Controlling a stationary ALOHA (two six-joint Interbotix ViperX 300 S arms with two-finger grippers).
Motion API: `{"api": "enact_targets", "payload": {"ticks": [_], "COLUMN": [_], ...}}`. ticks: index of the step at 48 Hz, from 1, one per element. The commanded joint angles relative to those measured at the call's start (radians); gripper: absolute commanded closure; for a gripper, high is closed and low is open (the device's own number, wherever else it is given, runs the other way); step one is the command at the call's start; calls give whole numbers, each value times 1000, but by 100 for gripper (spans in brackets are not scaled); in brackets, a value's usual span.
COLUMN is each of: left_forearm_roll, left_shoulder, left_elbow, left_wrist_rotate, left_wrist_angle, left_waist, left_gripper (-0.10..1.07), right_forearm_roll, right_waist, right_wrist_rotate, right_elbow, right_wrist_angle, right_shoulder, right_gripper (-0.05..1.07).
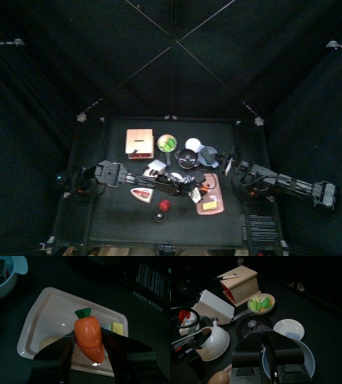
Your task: Place carrot on plate
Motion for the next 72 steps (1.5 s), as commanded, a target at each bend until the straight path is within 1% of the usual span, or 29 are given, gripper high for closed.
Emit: {"api": "enact_targets", "payload": {"ticks": [1,6,13,26,35,49,67,72], "left_forearm_roll": [0,0,0,5,25,38,38,38], "left_shoulder": [-18,-20,-21,-40,-55,-55,-57,-67], "left_elbow": [-34,-34,-34,-34,-28,-28,-26,-15], "left_wrist_rotate": [2,2,2,3,3,2,2,2], "left_wrist_angle": [-5,-6,-6,-2,2,5,40,48], "left_waist": [3,3,3,3,3,3,3,3], "left_gripper": [13,9,7,7,7,7,8,8], "right_forearm_roll": [-2,-2,-2,-3,-6,-11,-9,-9], "right_waist": [-2,-2,-2,-2,-2,-2,-2,-2], "right_wrist_rotate": [2,2,2,2,2,2,2,2], "right_elbow": [-25,-25,-25,-23,-23,-23,-23,-23], "right_wrist_angle": [-5,-5,-6,-5,-5,-5,-5,-5], "right_shoulder": [11,12,11,12,11,12,12,11], "right_gripper": [101,101,101,101,101,101,101,101]}}
